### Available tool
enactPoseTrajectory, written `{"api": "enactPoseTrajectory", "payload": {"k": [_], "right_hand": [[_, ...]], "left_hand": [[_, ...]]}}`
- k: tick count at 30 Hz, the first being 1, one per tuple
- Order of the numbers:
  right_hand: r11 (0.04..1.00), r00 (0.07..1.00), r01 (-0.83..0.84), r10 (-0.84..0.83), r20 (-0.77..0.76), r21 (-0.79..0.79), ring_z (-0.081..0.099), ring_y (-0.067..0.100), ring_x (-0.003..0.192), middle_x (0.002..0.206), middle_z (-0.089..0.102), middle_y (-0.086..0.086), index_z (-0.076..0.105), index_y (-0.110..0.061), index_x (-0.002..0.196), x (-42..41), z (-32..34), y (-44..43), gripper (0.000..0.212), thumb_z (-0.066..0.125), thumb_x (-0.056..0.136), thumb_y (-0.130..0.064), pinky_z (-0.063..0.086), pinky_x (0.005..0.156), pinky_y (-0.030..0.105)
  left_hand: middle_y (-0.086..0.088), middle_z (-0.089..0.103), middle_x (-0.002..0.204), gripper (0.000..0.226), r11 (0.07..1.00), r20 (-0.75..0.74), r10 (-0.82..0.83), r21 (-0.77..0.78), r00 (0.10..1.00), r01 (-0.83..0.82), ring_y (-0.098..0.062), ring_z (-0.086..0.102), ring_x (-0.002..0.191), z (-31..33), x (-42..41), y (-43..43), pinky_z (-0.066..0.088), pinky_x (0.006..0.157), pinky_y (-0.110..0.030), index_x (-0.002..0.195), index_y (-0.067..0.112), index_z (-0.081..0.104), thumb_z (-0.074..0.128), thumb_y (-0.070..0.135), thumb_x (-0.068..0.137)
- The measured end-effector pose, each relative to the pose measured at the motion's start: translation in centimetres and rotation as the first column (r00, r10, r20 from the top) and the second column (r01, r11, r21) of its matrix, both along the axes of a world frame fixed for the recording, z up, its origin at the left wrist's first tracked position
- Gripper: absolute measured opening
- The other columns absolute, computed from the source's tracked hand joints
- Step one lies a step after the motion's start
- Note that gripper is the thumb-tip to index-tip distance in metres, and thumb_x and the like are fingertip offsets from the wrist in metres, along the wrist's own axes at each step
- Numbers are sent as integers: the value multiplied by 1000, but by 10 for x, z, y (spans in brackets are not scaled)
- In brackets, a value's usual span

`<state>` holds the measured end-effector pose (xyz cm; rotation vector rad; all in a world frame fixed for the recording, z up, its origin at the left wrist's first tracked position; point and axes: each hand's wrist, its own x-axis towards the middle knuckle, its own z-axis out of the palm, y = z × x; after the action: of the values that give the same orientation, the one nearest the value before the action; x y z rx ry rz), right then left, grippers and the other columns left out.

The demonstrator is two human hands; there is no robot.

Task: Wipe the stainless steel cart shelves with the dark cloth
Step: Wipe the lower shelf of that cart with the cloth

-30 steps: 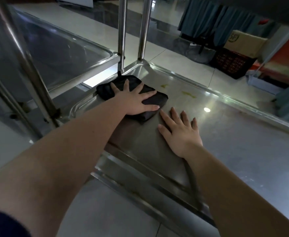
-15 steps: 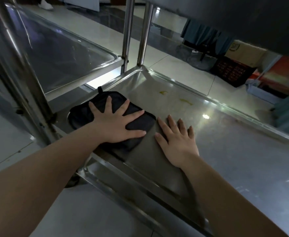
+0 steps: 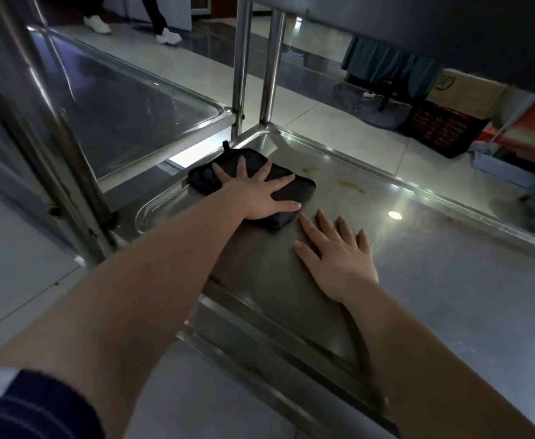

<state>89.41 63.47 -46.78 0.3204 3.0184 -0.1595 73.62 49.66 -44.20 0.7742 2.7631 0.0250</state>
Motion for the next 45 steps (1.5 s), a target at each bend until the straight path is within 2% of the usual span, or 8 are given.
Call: {"api": "enactPoseTrajectory", "payload": {"k": [9, 13, 18, 24, 34, 39, 43, 45], "right_hand": [[1000, 1000, -1, 1, 13, 10, -8, 23, 152, 165, -5, -12, -4, -51, 152, 5, 0, -5, 60, 14, 96, -67, -4, 121, 50], [1000, 1000, -18, 18, 13, 14, -10, 24, 152, 165, -8, -10, -5, -49, 153, 9, 1, -9, 61, 11, 97, -66, -6, 121, 50], [1000, 1000, -21, 22, -4, 20, -12, 24, 151, 165, -9, -11, -6, -48, 153, 7, -2, -9, 62, 9, 96, -68, -6, 121, 51], [1000, 1000, -6, 7, -22, 13, -12, 23, 151, 165, -8, -12, -3, -50, 153, -1, -4, -6, 62, 11, 95, -69, -6, 121, 53], [1000, 1000, -7, 7, 2, -18, -9, 24, 152, 165, -5, -11, -1, -50, 152, -2, 0, -4, 62, 15, 96, -69, -6, 120, 53], [993, 999, -47, 46, -11, -111, -2, 25, 152, 165, 4, -10, 12, -47, 154, 4, 10, 3, 60, 27, 98, -64, -4, 121, 52], [996, 991, -86, 86, 102, -7, -6, 30, 151, 164, -7, -16, -4, -52, 152, 31, 11, 19, 63, 15, 95, -71, -2, 119, 58], [996, 990, -82, 80, 114, 20, -10, 32, 151, 164, -12, -13, -10, -51, 151, 44, 7, 20, 66, 10, 93, -73, -4, 119, 58]], "left_hand": [[15, -30, 158, 84, 999, 80, 39, -33, 996, -36, -38, -29, 144, -8, 97, -109, -14, 104, -77, 132, 74, -20, 13, 98, 59], [15, -30, 158, 83, 999, 92, 46, -13, 995, -45, -43, -29, 143, -7, 75, -92, -16, 100, -80, 132, 75, -16, 18, 99, 61], [11, -20, 163, 81, 999, 35, 50, 8, 998, -50, -46, -22, 145, -3, 8, -21, -11, 99, -83, 142, 68, -7, 22, 95, 71], [7, -13, 165, 82, 997, -56, 77, 16, 995, -76, -46, -17, 146, -1, -30, 29, -7, 100, -83, 146, 63, -1, 15, 95, 73], [14, -15, 163, 77, 998, -84, 66, 11, 994, -65, -39, -17, 148, -16, 47, -64, -8, 106, -77, 139, 70, -11, 11, 94, 70], [14, -13, 164, 80, 994, -84, 111, 15, 990, -110, -38, -16, 148, -15, 66, -75, -6, 106, -78, 139, 70, -11, 8, 95, 66], [14, -12, 164, 80, 994, -96, 106, 28, 990, -104, -39, -16, 148, -16, 67, -73, -5, 106, -79, 139, 70, -9, 9, 95, 66], [14, -13, 164, 80, 994, -91, 106, 25, 990, -104, -38, -17, 148, -16, 68, -74, -5, 106, -78, 140, 70, -10, 8, 95, 66]]}}
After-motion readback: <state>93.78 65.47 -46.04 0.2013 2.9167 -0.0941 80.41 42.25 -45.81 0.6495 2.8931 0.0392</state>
